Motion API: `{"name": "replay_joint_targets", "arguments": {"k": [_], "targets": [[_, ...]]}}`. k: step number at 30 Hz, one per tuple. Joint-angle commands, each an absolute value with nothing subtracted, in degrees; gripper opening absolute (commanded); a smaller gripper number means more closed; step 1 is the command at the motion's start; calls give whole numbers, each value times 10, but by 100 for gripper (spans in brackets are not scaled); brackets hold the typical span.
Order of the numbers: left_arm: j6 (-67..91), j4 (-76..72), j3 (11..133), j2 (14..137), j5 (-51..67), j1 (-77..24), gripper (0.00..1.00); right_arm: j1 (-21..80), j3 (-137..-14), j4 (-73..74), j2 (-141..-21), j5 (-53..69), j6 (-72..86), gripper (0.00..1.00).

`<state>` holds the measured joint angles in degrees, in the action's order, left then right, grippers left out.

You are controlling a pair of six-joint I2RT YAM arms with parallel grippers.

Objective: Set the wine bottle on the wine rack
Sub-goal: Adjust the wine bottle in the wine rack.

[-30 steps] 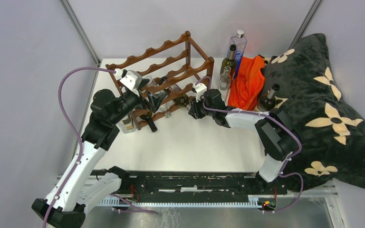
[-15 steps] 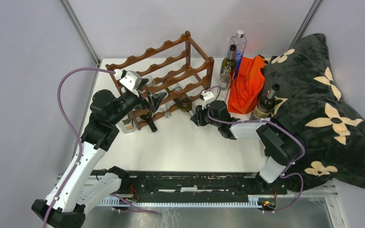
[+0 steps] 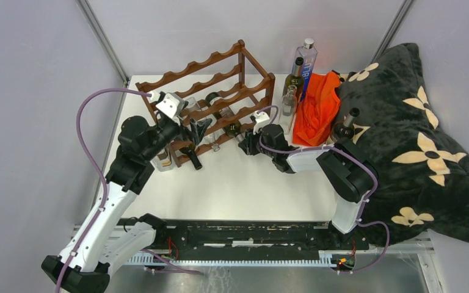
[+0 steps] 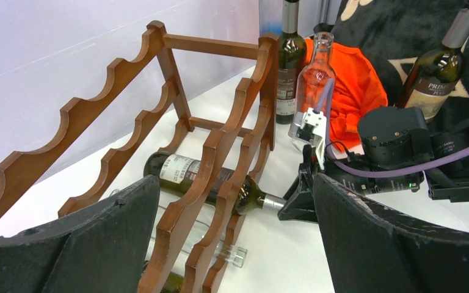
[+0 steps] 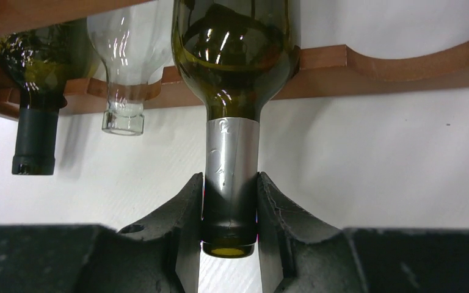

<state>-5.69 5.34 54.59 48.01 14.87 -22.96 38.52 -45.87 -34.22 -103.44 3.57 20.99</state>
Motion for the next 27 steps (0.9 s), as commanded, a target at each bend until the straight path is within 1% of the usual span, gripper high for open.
{"name": "replay_joint_targets", "arguments": {"k": [1, 10, 27], "targets": [[-86, 18, 541, 474, 135, -227, 100, 388, -499, -366, -1060, 36, 217, 4], [-91, 17, 537, 483, 130, -228, 100, 387, -496, -388, -1090, 40, 215, 3], [-97, 19, 537, 489, 128, -228, 100, 382, -543, -385, -1147, 56, 211, 4]]}}
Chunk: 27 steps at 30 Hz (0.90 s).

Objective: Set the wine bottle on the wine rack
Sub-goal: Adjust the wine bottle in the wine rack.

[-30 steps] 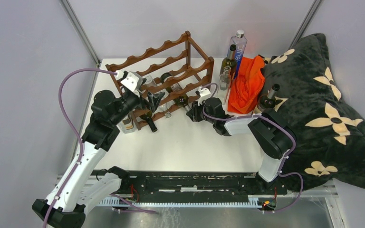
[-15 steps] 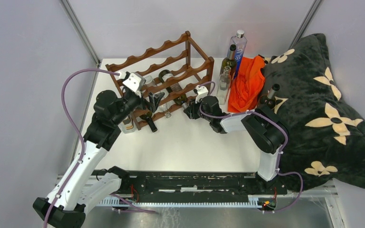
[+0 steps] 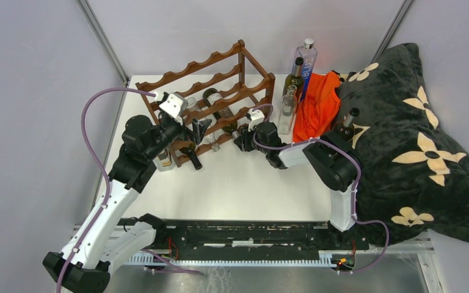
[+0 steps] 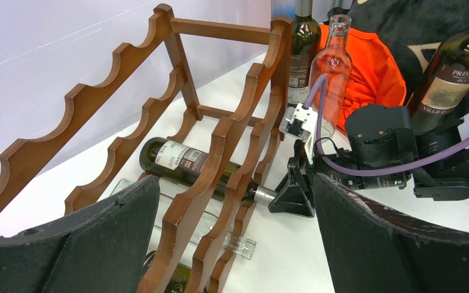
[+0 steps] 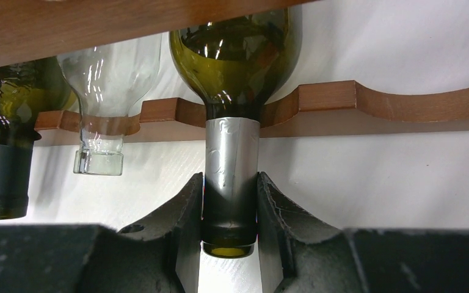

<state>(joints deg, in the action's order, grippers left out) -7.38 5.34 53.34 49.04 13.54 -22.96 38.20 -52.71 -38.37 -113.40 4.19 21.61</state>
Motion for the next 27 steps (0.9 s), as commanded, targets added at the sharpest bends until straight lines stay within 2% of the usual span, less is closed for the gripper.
{"name": "replay_joint_targets", "arguments": {"k": [1, 10, 16, 27], "targets": [[-97, 19, 537, 490, 128, -228, 100, 382, -544, -385, -1150, 55, 211, 5], [-99, 21, 537, 490, 128, -228, 100, 381, -577, -370, -1171, 52, 197, 12], [-99, 21, 537, 491, 128, -227, 100, 374, -604, -351, -1176, 60, 191, 21], [-100, 22, 537, 491, 129, -228, 100, 368, -603, -344, -1165, 78, 167, 58]]}}
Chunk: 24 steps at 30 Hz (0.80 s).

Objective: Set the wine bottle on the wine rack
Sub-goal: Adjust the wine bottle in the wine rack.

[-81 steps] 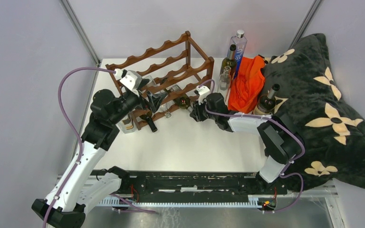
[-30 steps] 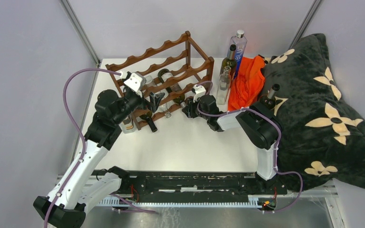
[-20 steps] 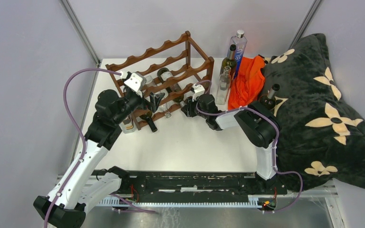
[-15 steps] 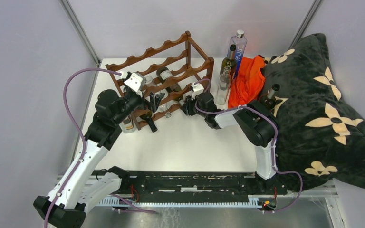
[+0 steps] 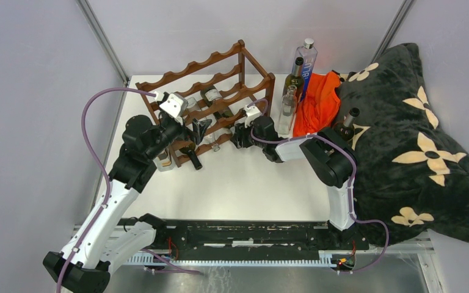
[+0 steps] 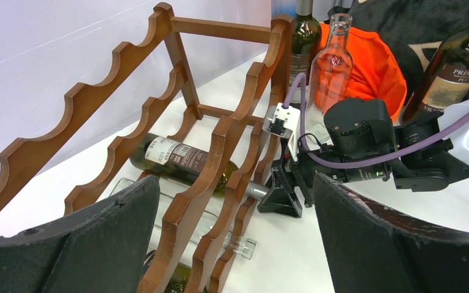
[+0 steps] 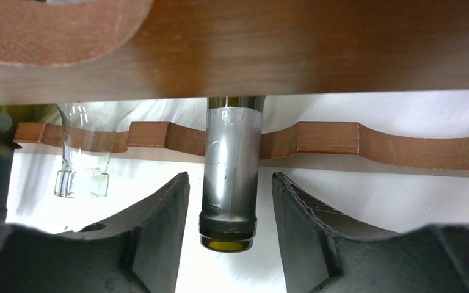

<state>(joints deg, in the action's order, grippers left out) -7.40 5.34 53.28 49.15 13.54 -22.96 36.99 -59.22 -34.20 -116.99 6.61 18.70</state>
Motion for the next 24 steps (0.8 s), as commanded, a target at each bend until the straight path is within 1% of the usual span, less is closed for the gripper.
{"name": "replay_joint_targets", "arguments": {"k": [1, 4, 7, 14, 20, 24], "targets": [[-100, 22, 536, 490, 129, -227, 100, 368, -601, -344, -1163, 79, 164, 62], [-100, 22, 536, 489, 130, -228, 100, 367, -595, -344, -1152, 82, 153, 71], [-100, 21, 536, 488, 131, -227, 100, 365, -584, -345, -1134, 86, 136, 75], [-98, 19, 535, 486, 134, -228, 100, 357, -553, -334, -1086, 104, 91, 75], [-93, 16, 536, 485, 140, -227, 100, 357, -545, -277, -1050, 173, 11, 75], [-87, 14, 537, 484, 143, -228, 100, 357, -523, -243, -1004, 222, -46, 76]]}}
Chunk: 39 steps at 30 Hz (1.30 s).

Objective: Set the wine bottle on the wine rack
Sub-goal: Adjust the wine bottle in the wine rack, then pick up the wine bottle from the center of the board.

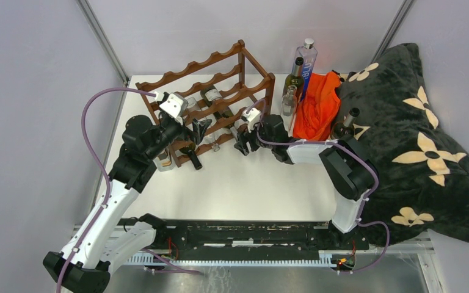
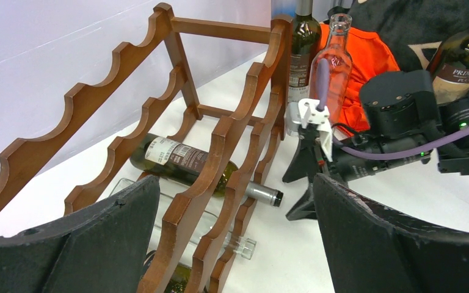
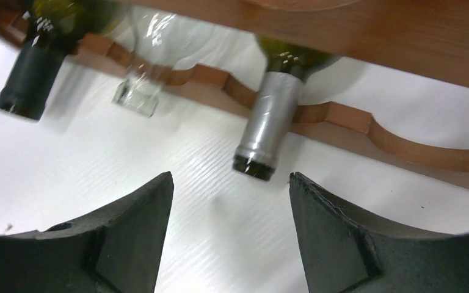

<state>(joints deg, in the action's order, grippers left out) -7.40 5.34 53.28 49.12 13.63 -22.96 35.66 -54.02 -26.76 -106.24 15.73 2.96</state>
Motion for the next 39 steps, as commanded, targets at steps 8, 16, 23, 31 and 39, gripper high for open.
{"name": "replay_joint_targets", "arguments": {"k": [8, 16, 23, 31, 39], "targets": [[-38, 35, 571, 487, 118, -228, 100, 356, -489, -103, -865, 309, -197, 79], [71, 137, 638, 497, 120, -228, 100, 347, -448, 71, -689, 368, -363, 87], [125, 195, 628, 448, 98, -227, 100, 296, -373, 115, -576, 437, -451, 90], [159, 284, 602, 378, -38, -228, 100, 268, -365, 158, -552, 454, -502, 94], [150, 362, 609, 366, -135, -227, 100, 267, -362, 172, -544, 442, -521, 98]]}}
